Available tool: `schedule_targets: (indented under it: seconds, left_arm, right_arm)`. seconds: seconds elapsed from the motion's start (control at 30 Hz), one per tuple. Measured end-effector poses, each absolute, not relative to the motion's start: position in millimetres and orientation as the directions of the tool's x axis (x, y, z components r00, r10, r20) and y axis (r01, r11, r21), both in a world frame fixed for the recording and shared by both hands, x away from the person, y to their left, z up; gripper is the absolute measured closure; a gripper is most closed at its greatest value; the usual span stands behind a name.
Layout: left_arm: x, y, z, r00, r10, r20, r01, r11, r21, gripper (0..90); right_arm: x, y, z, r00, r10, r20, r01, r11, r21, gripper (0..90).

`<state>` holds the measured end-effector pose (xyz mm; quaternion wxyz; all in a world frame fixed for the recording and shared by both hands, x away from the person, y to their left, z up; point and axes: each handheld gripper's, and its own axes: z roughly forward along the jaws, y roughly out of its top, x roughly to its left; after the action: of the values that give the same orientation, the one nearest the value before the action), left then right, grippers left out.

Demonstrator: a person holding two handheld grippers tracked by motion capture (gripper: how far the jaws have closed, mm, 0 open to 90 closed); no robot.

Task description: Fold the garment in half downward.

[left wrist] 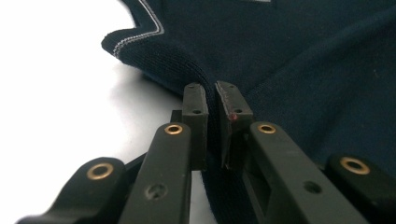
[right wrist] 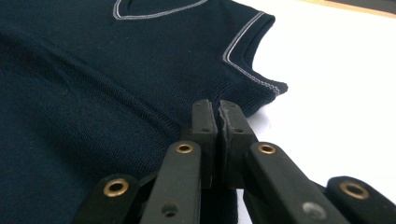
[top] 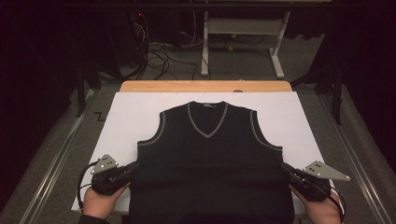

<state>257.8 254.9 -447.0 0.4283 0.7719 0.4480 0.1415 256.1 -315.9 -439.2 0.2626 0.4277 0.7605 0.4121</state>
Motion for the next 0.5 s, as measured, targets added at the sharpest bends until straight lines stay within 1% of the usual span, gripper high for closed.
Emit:
schedule_targets:
  seconds: [0.33, 0.5]
  left_arm:
    - [243, 256, -455, 0.582, 0.794, -0.175, 0.596, -0.27, 0.756, 78.7]
    - [237, 257, -458, 0.586, 0.791, -0.178, 0.605, -0.28, 0.745, 78.6]
  right_arm:
    - [238, -319, -438, -0.511, 0.858, -0.052, 0.418, 0.302, 0.857, 87.4]
    - [229, -321, -439, -0.516, 0.855, -0.051, 0.425, 0.308, 0.851, 87.3]
